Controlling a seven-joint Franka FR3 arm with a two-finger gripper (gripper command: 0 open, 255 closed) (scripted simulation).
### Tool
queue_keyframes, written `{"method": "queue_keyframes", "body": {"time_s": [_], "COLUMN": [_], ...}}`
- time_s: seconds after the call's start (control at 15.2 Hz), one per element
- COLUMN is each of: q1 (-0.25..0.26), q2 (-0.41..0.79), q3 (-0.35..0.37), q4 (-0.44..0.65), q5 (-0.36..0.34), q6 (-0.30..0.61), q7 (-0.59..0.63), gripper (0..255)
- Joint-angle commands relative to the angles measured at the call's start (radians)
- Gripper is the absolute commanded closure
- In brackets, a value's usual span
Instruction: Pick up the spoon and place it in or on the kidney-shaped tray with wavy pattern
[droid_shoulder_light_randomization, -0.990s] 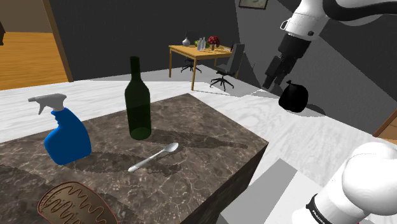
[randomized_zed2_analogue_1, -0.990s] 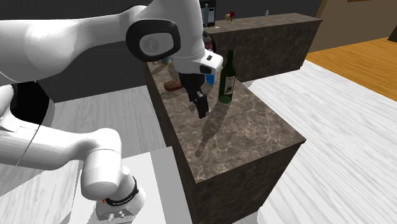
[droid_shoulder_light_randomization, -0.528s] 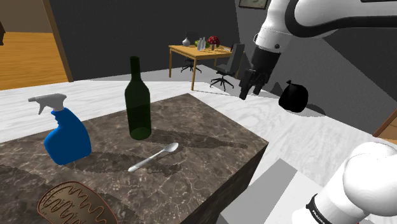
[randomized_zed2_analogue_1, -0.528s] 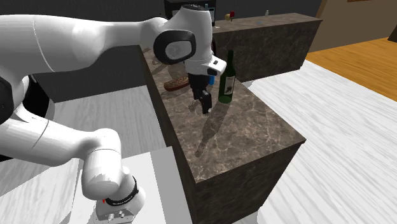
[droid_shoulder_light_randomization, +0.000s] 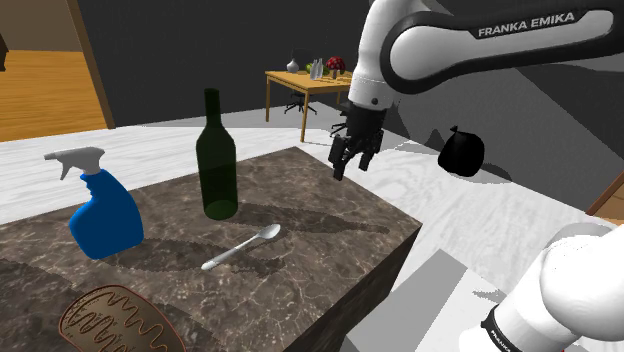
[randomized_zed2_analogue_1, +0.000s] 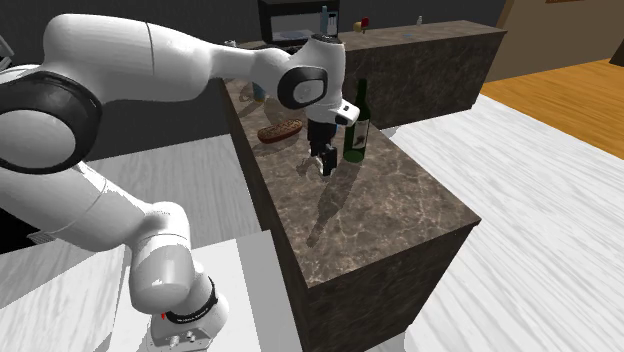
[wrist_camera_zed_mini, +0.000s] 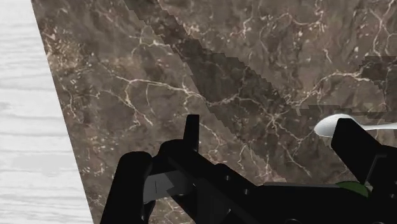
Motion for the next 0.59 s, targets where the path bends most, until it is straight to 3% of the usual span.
{"method": "queue_keyframes", "body": {"time_s": [0.0, 0.53], "q1": [0.007, 0.044], "q2": [0.073, 0.375], "q3": [0.03, 0.118], "q4": [0.034, 0.196], "q5": [-0.002, -0.055], "q6": [0.023, 0.093], "q7": [0.04, 0.196], "gripper": [0, 0]}}
